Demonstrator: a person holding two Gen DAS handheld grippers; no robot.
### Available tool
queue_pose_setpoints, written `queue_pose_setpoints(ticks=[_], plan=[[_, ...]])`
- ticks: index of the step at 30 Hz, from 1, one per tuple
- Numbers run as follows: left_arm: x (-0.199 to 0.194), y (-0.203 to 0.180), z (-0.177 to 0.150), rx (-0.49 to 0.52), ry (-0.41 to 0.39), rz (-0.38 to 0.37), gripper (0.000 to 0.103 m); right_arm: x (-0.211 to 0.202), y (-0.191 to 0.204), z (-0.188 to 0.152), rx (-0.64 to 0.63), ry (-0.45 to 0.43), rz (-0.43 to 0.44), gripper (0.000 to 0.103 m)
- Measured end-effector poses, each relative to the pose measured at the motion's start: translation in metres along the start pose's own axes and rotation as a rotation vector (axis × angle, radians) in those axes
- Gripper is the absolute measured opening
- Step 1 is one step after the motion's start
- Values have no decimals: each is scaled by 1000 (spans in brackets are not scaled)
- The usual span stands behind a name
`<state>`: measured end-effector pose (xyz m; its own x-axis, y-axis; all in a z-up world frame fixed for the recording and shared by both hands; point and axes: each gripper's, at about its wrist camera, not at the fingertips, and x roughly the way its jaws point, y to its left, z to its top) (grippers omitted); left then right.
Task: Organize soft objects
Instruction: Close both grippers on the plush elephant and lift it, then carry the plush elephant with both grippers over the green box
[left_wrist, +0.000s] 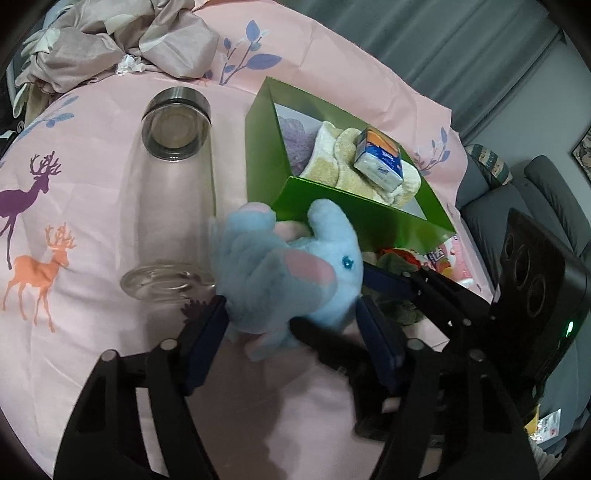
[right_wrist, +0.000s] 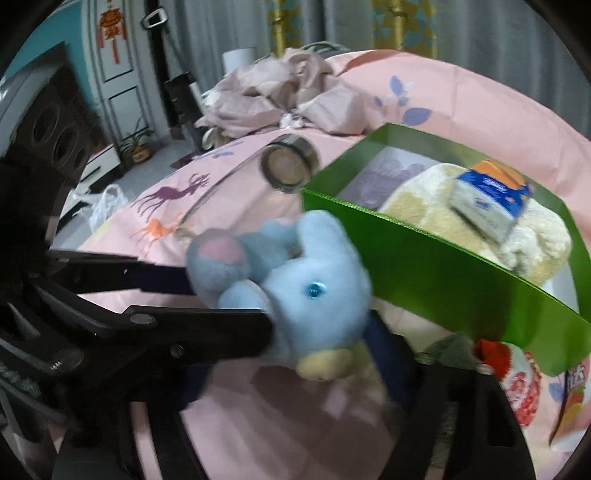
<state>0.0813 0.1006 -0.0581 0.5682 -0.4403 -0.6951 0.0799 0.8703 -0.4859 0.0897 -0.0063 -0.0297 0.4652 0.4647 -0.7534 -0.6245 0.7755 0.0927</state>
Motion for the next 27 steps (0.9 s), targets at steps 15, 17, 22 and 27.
queue_pose_setpoints(ticks=[15, 17, 22, 27], plan=[[-46, -44, -22, 153, -73, 27, 68, -53, 20, -15, 34, -123, -39, 64], [-55, -53, -26, 173, -86, 22, 68, -66, 23, -19, 49, -151, -50, 63], [-73, -75, -37, 218, -108, 7, 68, -100, 28, -30, 92, -209, -66, 63], [-89, -97, -45, 267, -135, 0, 68, -128, 32, -40, 116, -257, -88, 63]])
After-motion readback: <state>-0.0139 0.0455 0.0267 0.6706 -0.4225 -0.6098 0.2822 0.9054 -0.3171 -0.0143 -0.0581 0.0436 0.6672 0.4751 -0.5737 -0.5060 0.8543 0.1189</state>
